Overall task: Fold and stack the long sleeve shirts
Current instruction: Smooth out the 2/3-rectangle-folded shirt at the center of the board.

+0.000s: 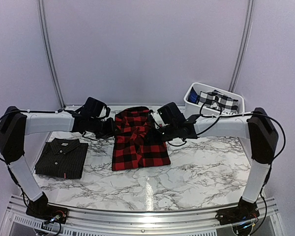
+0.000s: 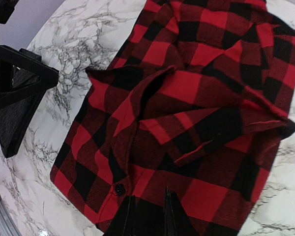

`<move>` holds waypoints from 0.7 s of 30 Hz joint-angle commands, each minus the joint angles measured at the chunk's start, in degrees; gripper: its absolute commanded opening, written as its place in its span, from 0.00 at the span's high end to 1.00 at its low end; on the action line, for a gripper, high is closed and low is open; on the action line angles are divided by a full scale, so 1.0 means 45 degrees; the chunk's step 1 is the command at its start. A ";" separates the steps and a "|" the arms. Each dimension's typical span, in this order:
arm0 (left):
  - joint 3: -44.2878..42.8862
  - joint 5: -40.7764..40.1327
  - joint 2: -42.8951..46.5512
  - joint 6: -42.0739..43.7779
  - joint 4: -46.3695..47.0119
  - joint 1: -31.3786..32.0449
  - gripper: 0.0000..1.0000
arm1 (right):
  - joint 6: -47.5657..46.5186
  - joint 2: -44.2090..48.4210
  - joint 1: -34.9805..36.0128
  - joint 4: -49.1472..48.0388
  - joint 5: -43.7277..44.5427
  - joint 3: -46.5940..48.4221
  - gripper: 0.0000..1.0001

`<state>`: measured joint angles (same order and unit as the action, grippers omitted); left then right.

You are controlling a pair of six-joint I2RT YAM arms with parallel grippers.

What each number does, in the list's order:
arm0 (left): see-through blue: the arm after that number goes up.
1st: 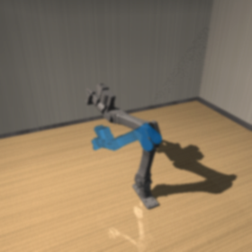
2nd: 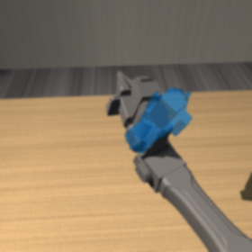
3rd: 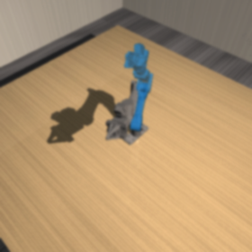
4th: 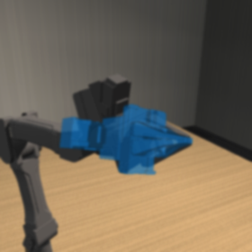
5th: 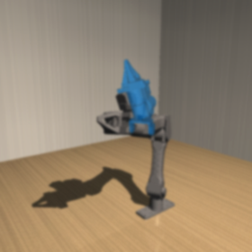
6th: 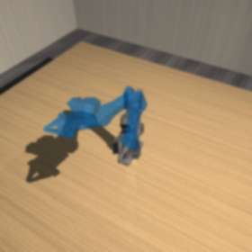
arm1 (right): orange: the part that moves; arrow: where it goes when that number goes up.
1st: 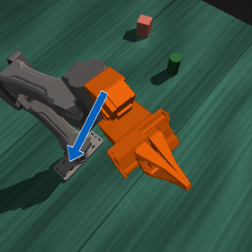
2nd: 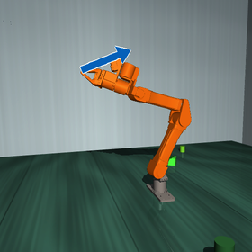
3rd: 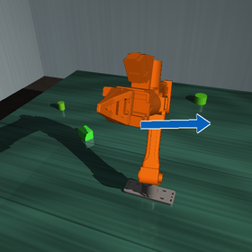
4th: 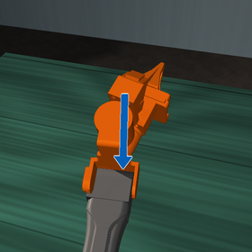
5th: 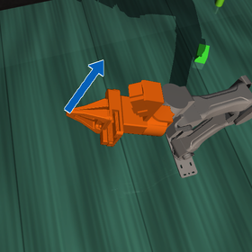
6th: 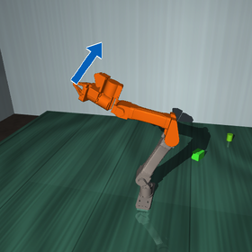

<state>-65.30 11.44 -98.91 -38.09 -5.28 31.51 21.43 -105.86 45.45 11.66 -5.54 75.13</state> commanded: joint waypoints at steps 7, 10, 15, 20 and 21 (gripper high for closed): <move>0.0077 0.0640 -0.0465 -0.0110 0.0131 0.0647 0.77 | 0.0831 -0.2412 -0.0054 -0.1048 -0.1740 0.1447 0.84; 0.0040 0.0680 -0.0614 -0.0106 0.0212 0.0739 0.77 | 0.1073 -0.3206 -0.0465 -0.1011 -0.1591 0.2299 0.80; 0.0018 0.0737 -0.0799 -0.0146 0.0273 0.0840 0.78 | 0.1103 -0.4270 -0.0782 -0.0698 -0.1058 0.3860 0.69; 0.0035 0.0768 -0.0970 -0.0142 0.0323 0.0889 0.78 | 0.1199 -0.4656 -0.0764 -0.0355 -0.0334 0.4339 0.62; 0.0023 0.0801 -0.1027 -0.0149 0.0346 0.0906 0.78 | 0.1181 -0.4699 -0.0750 -0.0346 -0.0087 0.4324 0.62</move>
<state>-65.12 14.13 -102.35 -38.54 -4.58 35.20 26.22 -126.08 41.71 9.08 -10.04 92.73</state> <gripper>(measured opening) 0.220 0.379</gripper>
